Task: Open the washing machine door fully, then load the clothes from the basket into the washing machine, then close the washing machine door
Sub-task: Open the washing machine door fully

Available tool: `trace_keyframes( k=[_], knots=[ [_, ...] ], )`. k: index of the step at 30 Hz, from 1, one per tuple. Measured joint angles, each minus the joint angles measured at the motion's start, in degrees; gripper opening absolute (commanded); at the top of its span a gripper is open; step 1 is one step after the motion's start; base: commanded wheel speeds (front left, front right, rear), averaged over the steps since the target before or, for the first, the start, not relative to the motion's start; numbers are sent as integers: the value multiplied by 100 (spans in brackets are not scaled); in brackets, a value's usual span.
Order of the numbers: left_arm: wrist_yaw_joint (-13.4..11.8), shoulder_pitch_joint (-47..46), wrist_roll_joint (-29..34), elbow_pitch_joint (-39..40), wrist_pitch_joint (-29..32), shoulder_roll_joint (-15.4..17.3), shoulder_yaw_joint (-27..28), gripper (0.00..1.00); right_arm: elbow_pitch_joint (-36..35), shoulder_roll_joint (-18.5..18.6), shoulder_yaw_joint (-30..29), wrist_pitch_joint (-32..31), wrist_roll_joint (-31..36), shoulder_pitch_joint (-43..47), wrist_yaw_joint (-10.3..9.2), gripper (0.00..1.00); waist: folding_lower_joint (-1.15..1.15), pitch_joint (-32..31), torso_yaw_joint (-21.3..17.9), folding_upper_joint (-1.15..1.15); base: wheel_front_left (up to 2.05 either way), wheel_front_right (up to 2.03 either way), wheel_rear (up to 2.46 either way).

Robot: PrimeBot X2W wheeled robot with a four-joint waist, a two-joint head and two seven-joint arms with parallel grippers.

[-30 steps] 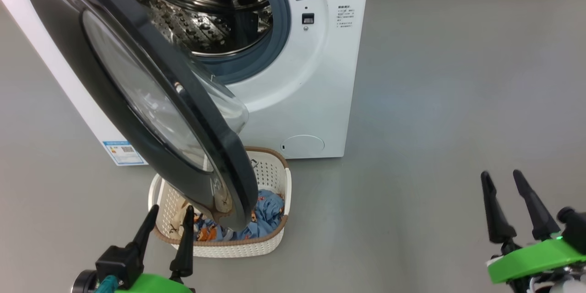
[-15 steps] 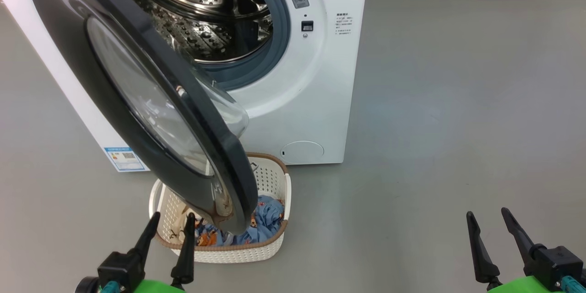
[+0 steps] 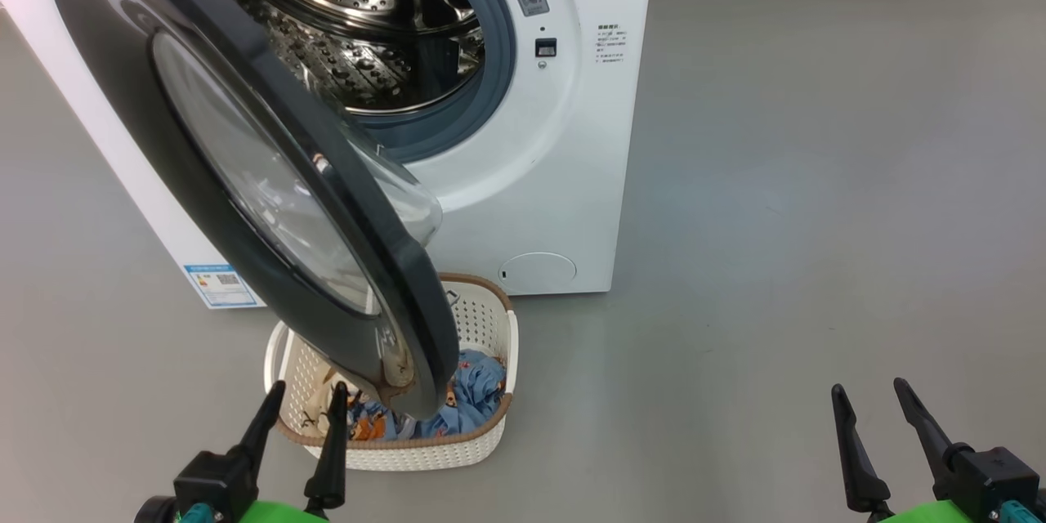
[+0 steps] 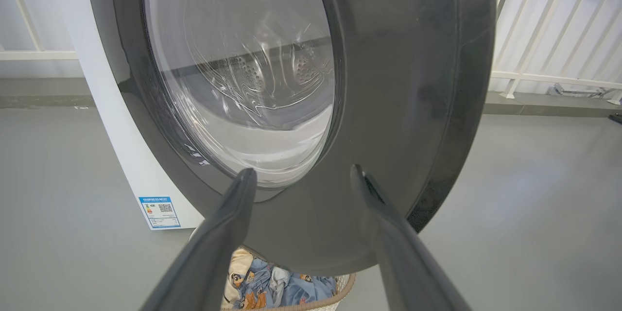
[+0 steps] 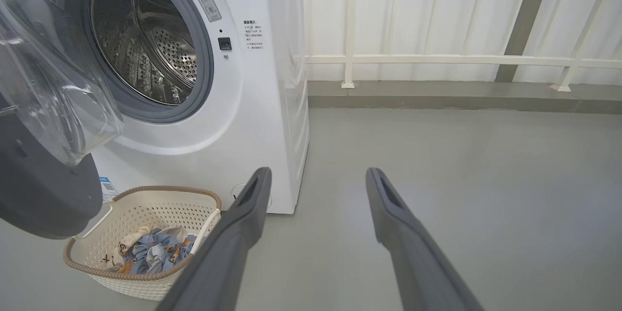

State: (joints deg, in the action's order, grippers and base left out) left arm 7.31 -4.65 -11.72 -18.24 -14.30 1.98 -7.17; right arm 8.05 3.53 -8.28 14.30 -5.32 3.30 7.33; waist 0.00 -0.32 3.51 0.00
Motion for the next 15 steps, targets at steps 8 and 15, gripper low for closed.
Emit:
trace_keyframes(
  k=[8, 15],
  knots=[
    [0, 1, 0, -12, 0, 0, 18, 100, -24, -25, 5, 0, 78, 23, 0, 100, 0, -7, -4, 0, 0, 0, 0],
    [0, 1, 0, -32, 0, 0, 22, 0, -47, -36, 4, 0, 124, 23, 0, 100, 0, -3, -5, 0, 0, 0, 0]
  ],
)
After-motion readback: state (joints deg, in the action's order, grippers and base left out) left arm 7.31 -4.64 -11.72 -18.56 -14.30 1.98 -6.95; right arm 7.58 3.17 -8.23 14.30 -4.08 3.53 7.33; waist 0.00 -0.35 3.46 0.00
